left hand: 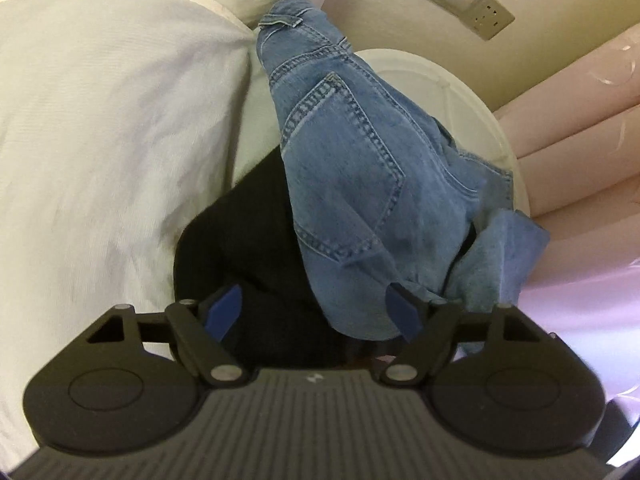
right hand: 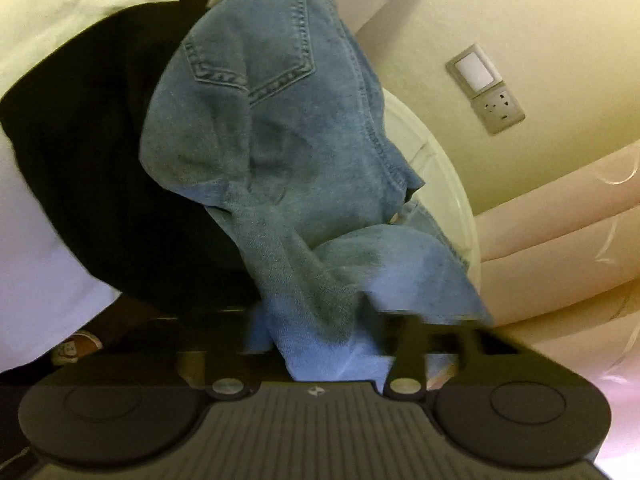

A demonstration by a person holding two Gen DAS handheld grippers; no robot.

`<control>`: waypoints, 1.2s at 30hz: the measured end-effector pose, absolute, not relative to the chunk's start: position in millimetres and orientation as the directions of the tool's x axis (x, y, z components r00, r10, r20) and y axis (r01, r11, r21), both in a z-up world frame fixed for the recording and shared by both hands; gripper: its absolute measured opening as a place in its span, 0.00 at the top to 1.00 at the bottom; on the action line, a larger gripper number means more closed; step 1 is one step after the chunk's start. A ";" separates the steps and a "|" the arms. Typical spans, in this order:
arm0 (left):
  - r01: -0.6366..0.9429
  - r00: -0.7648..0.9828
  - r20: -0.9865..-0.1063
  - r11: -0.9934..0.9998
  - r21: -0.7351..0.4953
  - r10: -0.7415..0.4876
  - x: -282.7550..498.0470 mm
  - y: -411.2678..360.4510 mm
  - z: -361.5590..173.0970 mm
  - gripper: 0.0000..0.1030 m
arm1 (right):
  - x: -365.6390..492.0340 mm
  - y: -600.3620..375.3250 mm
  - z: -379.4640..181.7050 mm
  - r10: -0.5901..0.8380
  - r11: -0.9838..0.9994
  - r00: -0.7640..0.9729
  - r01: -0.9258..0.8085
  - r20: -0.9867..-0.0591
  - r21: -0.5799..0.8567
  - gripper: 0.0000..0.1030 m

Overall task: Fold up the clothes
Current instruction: 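Grasp the jeans with the right gripper while the left gripper grasps another part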

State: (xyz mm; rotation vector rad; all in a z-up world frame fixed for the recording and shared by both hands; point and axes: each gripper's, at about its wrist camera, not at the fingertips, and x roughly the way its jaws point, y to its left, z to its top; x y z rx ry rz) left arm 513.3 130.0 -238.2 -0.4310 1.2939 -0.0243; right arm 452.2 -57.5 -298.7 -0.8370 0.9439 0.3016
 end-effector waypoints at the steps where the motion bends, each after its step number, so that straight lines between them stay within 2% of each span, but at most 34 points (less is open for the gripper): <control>1: -0.212 0.284 -0.923 0.921 -0.326 -0.261 516.3 130.3 -239.3 0.26 | 459.0 -65.0 -289.3 -0.090 0.709 0.576 -0.536 -0.812 -0.459 0.76; 3: -0.206 0.281 -0.918 0.917 -0.341 -0.278 522.2 132.1 -241.9 0.26 | 473.6 -84.7 -268.2 -0.065 0.811 0.604 -0.432 -0.794 -0.394 0.82; 7: -0.213 0.284 -0.906 0.900 -0.379 -0.314 538.1 137.0 -248.8 0.26 | 497.9 -132.0 -239.6 -0.190 0.926 0.651 -0.129 -0.735 -0.354 0.84; 9: -0.221 0.290 -0.900 0.892 -0.394 -0.325 546.2 139.0 -251.5 0.26 | 505.2 -153.7 -236.5 -0.231 0.948 0.634 -0.024 -0.738 -0.318 0.84; 22: -0.324 0.380 -0.805 0.750 -0.577 -0.455 597.4 150.1 -260.2 0.27 | 506.6 -164.0 -257.3 -0.262 0.953 0.518 0.004 -0.814 -0.304 0.83; 36: -0.356 0.520 -0.664 0.571 -0.740 -0.537 596.3 172.9 -253.5 0.26 | 509.1 -173.2 -262.3 -0.250 0.959 0.498 0.010 -0.830 -0.282 0.81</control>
